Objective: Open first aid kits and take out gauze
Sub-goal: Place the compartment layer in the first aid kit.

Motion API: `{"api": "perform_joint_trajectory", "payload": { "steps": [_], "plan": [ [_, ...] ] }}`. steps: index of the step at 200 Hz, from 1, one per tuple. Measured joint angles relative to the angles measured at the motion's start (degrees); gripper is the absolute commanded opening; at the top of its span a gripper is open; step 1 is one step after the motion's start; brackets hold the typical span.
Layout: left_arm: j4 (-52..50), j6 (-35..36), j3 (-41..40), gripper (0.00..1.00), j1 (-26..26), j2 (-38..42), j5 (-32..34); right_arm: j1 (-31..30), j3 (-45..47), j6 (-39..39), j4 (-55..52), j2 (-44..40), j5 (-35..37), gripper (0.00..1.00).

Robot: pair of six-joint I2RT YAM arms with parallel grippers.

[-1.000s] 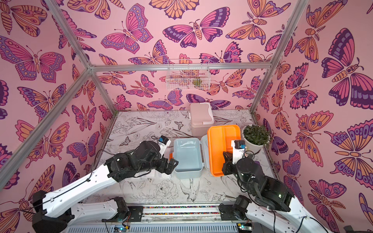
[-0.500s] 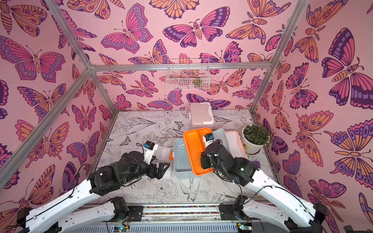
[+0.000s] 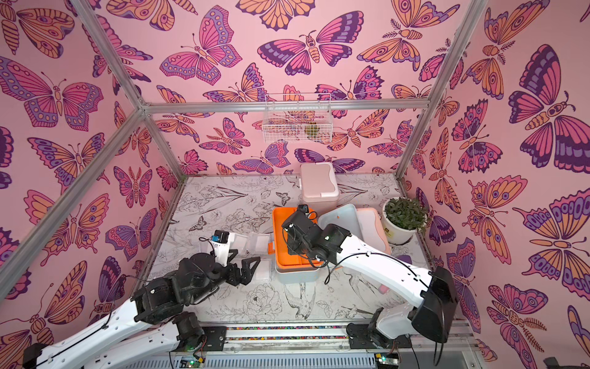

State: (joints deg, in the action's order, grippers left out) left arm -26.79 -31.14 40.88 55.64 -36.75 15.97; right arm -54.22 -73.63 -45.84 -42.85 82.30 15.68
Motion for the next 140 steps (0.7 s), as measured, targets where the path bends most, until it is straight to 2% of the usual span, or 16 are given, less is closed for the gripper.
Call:
{"api": "perform_joint_trajectory", "payload": {
  "steps": [86, 140],
  "plan": [
    [0.24, 0.02, -0.87, 1.0, 0.0, 0.68, 0.59, -1.31, -4.57, -4.11, -3.08, 12.13, 4.04, 0.0],
    [0.22, 0.0, -1.07, 1.0, -0.13, 1.81, 0.85, -1.42, -5.81, -5.14, -4.72, 13.62, 5.25, 0.0]
  ]
}}
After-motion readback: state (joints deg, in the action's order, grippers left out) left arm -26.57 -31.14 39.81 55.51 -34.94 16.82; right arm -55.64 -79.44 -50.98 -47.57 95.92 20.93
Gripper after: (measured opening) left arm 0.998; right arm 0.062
